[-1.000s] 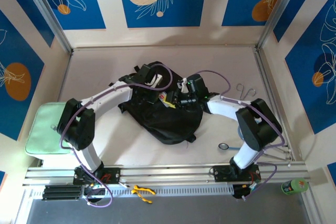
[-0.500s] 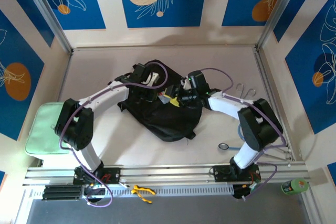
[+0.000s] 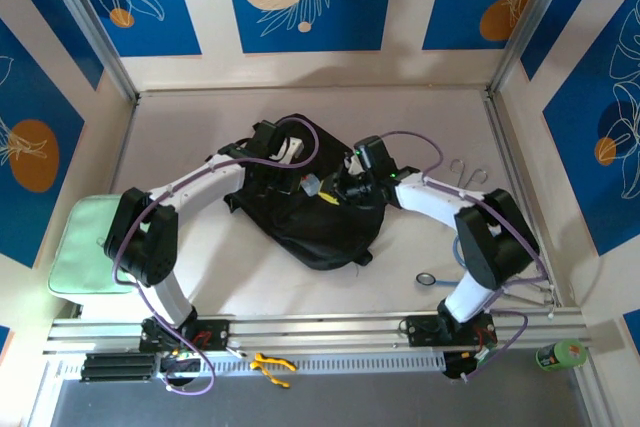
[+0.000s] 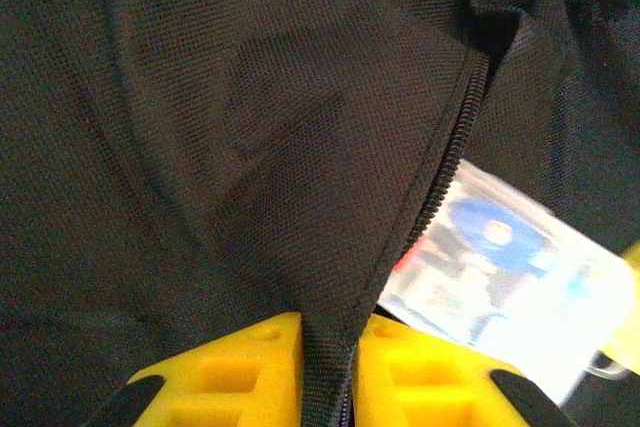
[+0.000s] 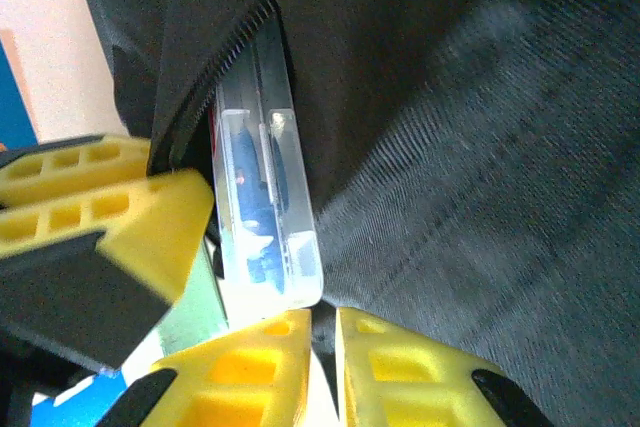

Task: Pack the student bag
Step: Place the loose stationery in the student bag.

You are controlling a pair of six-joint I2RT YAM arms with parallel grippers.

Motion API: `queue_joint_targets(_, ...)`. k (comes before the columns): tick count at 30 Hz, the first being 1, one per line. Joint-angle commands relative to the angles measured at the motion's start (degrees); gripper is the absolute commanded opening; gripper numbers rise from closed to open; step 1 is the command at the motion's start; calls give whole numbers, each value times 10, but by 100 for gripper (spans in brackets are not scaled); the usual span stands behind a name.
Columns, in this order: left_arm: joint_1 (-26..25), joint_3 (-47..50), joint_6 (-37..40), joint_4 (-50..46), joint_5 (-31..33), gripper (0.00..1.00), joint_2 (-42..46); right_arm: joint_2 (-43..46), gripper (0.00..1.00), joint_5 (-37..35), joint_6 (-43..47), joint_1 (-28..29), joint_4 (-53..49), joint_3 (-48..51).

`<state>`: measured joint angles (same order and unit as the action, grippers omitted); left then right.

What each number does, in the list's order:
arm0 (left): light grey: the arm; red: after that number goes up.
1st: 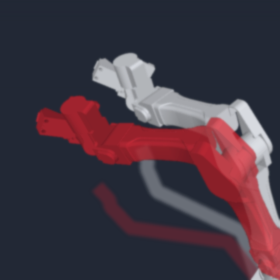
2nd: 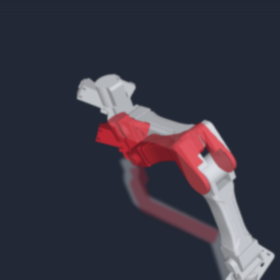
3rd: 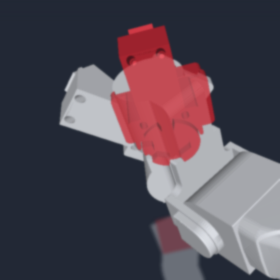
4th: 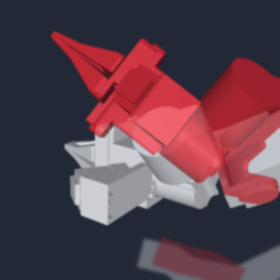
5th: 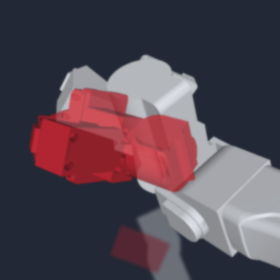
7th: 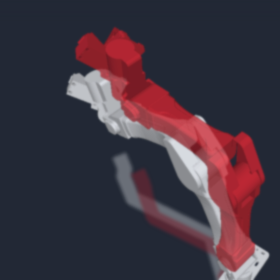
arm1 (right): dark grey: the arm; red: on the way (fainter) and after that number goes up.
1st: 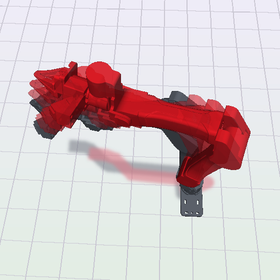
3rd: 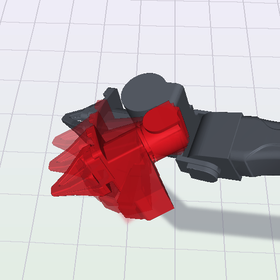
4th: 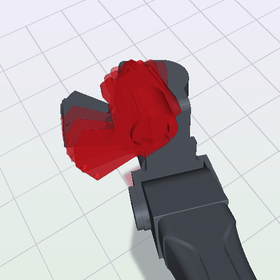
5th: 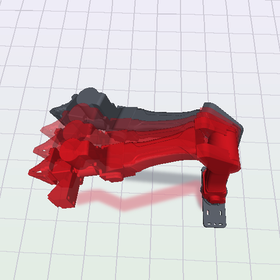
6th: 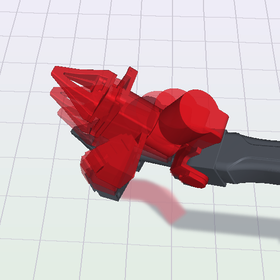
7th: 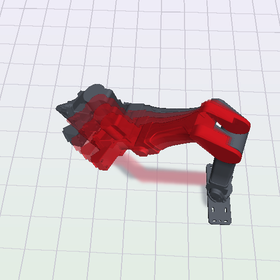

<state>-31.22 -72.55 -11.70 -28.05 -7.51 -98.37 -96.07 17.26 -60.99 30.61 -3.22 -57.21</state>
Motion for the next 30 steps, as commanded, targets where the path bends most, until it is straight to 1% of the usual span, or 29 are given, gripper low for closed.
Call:
queue_joint_targets(1,7,-4,-6,4,-13,20,14,-40,14,3,15,7,40,-38)
queue_joint_targets(6,7,-7,-4,-3,-12,20,15,-84,11,-2,7,8,61,-78)
queue_joint_targets(9,7,-6,-2,-4,-17,20,19,-93,9,1,6,6,75,-75)
queue_joint_targets(13,8,-6,-4,-1,-41,18,15,-96,6,-1,11,1,107,-59)
queue_joint_targets(18,8,-8,-13,4,-67,18,9,-126,3,29,5,2,140,-75)
queue_joint_targets(21,7,-10,-14,2,-68,18,9,-135,3,43,0,4,143,-80)
queue_joint_targets(23,8,-11,-13,-1,-65,18,9,-123,3,43,-6,-4,151,-63)
queue_joint_targets(26,10,-11,-13,-3,-65,18,11,-80,5,36,0,-19,162,-21)
queue_joint_targets(30,11,-14,-14,-3,-76,20,9,-21,9,16,33,-31,119,8)
